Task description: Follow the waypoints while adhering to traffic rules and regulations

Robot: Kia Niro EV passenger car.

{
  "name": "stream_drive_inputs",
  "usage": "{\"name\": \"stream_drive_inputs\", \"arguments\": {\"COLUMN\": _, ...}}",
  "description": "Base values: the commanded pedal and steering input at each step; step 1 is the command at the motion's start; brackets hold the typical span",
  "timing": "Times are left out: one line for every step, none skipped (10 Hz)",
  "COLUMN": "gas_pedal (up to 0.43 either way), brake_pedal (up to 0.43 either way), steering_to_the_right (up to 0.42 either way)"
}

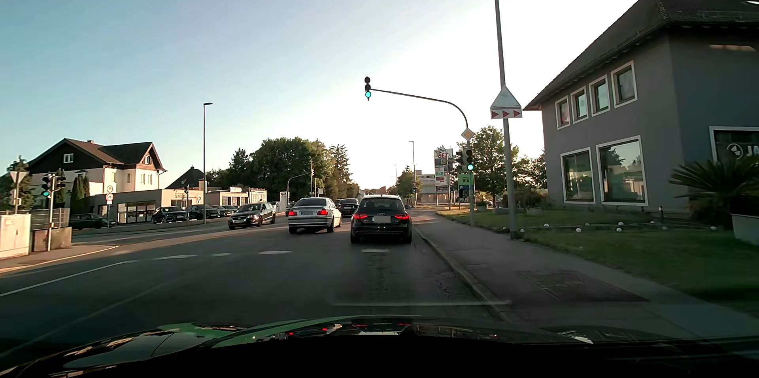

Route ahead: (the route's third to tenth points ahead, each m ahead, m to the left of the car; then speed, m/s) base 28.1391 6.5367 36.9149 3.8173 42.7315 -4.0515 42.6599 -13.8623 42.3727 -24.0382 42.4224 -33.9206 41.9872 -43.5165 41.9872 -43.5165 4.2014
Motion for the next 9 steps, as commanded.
{"name": "stream_drive_inputs", "arguments": {"gas_pedal": 0.339, "brake_pedal": 0.0, "steering_to_the_right": -0.002}}
{"name": "stream_drive_inputs", "arguments": {"gas_pedal": 0.339, "brake_pedal": 0.0, "steering_to_the_right": -0.002}}
{"name": "stream_drive_inputs", "arguments": {"gas_pedal": 0.339, "brake_pedal": 0.0, "steering_to_the_right": -0.002}}
{"name": "stream_drive_inputs", "arguments": {"gas_pedal": 0.339, "brake_pedal": 0.0, "steering_to_the_right": -0.002}}
{"name": "stream_drive_inputs", "arguments": {"gas_pedal": 0.339, "brake_pedal": 0.0, "steering_to_the_right": -0.001}}
{"name": "stream_drive_inputs", "arguments": {"gas_pedal": 0.339, "brake_pedal": 0.0, "steering_to_the_right": -0.001}}
{"name": "stream_drive_inputs", "arguments": {"gas_pedal": 0.339, "brake_pedal": 0.0, "steering_to_the_right": -0.001}}
{"name": "stream_drive_inputs", "arguments": {"gas_pedal": 0.339, "brake_pedal": 0.0, "steering_to_the_right": -0.001}}
{"name": "stream_drive_inputs", "arguments": {"gas_pedal": 0.339, "brake_pedal": 0.0, "steering_to_the_right": -0.001}}
